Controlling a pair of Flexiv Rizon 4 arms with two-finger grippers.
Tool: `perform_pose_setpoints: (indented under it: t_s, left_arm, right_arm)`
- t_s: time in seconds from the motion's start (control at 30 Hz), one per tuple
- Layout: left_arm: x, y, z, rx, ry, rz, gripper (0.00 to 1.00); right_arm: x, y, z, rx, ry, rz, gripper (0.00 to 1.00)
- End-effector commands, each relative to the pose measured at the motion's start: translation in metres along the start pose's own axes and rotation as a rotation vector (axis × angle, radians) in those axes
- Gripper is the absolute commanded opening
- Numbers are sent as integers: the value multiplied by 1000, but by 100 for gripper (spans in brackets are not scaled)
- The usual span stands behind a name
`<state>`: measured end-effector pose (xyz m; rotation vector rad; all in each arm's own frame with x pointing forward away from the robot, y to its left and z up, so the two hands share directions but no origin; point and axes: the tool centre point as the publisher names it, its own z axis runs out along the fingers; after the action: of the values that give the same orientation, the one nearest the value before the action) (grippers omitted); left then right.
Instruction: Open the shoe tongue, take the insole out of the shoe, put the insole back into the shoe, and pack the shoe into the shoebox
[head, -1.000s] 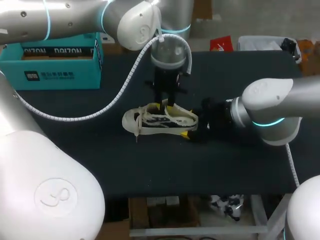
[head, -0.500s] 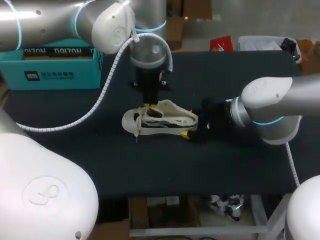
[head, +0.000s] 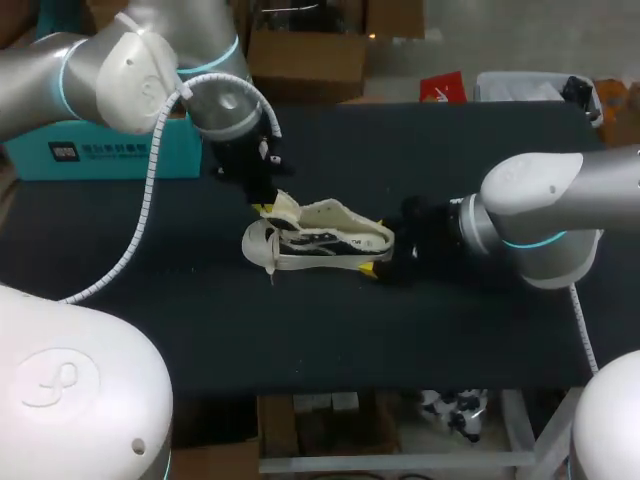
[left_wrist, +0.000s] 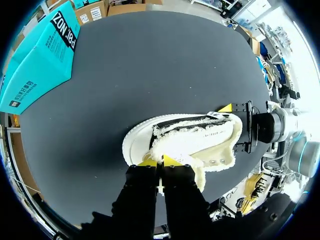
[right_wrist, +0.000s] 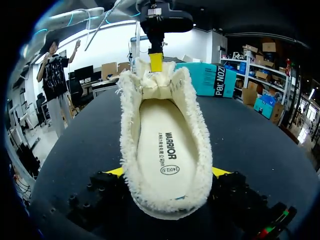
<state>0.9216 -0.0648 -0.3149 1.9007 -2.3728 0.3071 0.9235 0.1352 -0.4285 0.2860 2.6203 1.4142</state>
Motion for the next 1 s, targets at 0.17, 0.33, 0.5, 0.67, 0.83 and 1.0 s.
perform_pose_setpoints:
  t_s: [0.17,0.33,0.5,0.67,0.83,1.0]
  left_arm:
    - [-15,-2,18,-10,116,28,0]
    - [-7,2,7,23,120,94,38]
    - [12,6,-28,104,103,220,61]
    - [36,6,-67,149,92,399,24]
    - [61,1,-88,128,26,705,0]
    - [79,-9,-85,-29,92,1204,0]
  right_arm:
    - [0,-6,2,-2,-1,-1,0]
    - [0,-6,2,-2,-1,-1,0]
    - [0,-6,2,-2,-1,-1,0]
    - [0,-6,2,-2,-1,-1,0]
    - [0,-6,2,-2,-1,-1,0]
    - [0,-6,2,-2,-1,-1,0]
